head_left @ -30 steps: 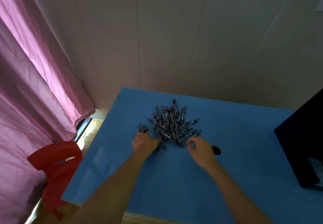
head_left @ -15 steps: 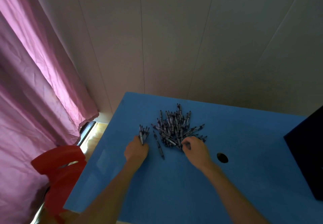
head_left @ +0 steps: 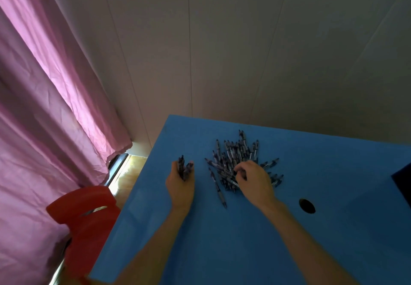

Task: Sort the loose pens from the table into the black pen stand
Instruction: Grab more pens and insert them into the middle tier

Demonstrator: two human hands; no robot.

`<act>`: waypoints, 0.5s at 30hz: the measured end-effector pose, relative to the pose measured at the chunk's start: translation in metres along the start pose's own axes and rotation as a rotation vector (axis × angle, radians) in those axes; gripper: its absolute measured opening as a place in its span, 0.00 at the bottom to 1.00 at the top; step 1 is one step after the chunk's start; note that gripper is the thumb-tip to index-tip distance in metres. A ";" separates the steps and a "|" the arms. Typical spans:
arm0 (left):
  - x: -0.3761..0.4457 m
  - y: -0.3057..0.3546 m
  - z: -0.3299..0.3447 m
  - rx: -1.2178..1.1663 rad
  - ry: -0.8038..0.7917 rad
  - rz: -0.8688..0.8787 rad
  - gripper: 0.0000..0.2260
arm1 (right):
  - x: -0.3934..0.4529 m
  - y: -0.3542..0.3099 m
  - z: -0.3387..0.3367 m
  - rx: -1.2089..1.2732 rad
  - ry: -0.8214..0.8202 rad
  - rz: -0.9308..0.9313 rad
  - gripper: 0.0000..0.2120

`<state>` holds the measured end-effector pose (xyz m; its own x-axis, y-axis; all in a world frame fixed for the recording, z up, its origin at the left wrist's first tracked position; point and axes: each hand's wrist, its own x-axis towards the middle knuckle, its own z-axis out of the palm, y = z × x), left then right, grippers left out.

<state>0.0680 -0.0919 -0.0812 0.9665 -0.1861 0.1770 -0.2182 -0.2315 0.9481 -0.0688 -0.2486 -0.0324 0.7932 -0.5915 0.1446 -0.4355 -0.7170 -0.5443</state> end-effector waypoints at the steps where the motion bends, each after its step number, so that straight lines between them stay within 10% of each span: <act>1: 0.001 -0.002 0.001 -0.009 -0.009 -0.002 0.16 | 0.001 -0.002 0.002 0.002 0.002 0.000 0.07; 15: 0.015 -0.008 0.008 -0.106 0.084 -0.088 0.12 | -0.015 0.008 0.019 0.002 -0.013 0.053 0.07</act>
<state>0.0834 -0.1005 -0.0886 0.9901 -0.0883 0.1095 -0.1212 -0.1402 0.9827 -0.0762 -0.2389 -0.0549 0.7747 -0.6236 0.1050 -0.4760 -0.6843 -0.5524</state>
